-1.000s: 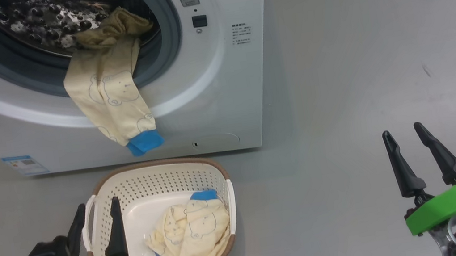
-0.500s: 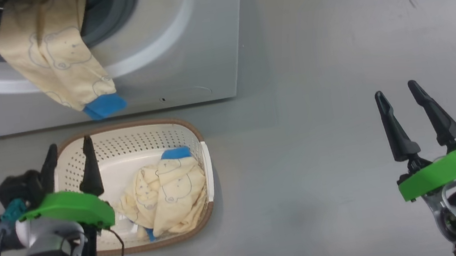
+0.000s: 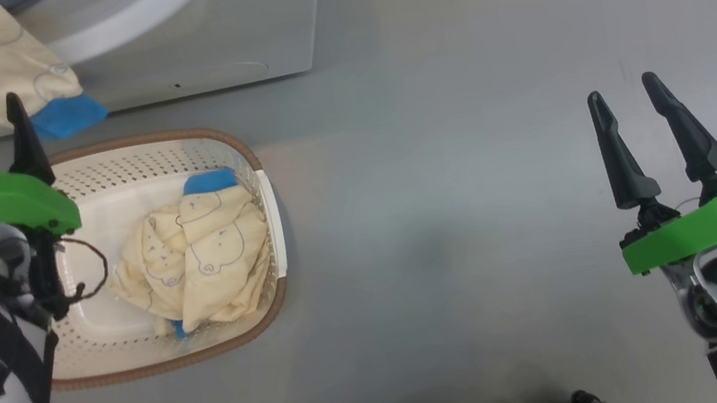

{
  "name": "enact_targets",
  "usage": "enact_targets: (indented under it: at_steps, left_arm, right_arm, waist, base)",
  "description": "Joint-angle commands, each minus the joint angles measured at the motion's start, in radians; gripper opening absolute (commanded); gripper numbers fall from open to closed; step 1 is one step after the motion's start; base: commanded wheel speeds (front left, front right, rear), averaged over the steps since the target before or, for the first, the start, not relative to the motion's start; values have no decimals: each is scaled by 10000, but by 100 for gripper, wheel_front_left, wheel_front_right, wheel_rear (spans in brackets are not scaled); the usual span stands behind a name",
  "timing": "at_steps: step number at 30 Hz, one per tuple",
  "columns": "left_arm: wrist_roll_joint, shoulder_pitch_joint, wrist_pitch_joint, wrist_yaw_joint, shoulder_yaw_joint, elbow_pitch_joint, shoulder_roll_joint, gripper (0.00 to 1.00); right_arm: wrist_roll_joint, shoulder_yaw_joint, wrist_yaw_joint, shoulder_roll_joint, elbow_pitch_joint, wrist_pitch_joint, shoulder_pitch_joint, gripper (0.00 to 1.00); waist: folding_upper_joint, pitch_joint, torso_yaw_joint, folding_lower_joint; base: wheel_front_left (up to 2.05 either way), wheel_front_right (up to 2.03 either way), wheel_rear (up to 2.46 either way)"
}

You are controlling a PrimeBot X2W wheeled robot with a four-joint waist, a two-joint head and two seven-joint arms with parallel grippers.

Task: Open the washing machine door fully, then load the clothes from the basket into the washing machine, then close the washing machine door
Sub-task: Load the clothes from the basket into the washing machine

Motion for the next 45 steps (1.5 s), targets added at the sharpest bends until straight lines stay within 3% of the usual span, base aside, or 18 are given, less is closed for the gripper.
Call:
enact_targets:
  at_steps: [1,6,16,27,28,29,30,39,45]
  left_arm:
    - [-32,-580,0,-66,404,83,478,100]
    - [-280,-1805,67,-290,663,1331,645,100]
    - [-336,-3131,-144,-238,919,2994,1115,100]
    - [-462,-4014,-447,-558,989,4094,1012,100]
    - [-467,-4061,-473,-601,987,4152,990,59]
    - [-470,-4106,-501,-649,987,4201,969,27]
    - [-466,-4144,-529,-695,983,4242,950,2]
    - [-181,-4068,-675,-989,842,4323,860,0]
    - [394,-3773,-684,-924,806,3366,910,0]
  right_arm:
    - [2,191,-27,-123,-325,-87,-160,100]
    - [21,266,-27,-50,-385,-94,-422,100]
    - [81,297,-27,50,-443,-96,-549,100]
    - [73,271,-27,117,-476,-96,-583,100]
    - [70,271,-27,120,-471,-96,-588,100]
    - [62,268,-27,122,-467,-96,-593,100]
    - [53,261,-27,124,-463,-96,-595,100]
    - [-49,266,-27,135,-382,-97,-624,100]
    - [-69,260,-27,128,-281,-97,-634,100]
  waist:
    - [0,435,-279,-2]
    - [0,911,-556,-2]
    - [0,1324,-921,-2]
    - [0,1515,-963,-2]
    - [0,1521,-954,-2]
    - [0,1524,-942,-2]
    - [0,1522,-927,-2]
    - [0,1295,-707,-2]
    - [0,972,-526,-2]
  base:
    - [0,0,0]
    - [0,0,0]
    - [0,0,0]
    - [0,0,0]
    - [0,0,0]
    - [0,0,0]
    - [0,0,0]
    - [0,0,0]
    - [0,0,0]
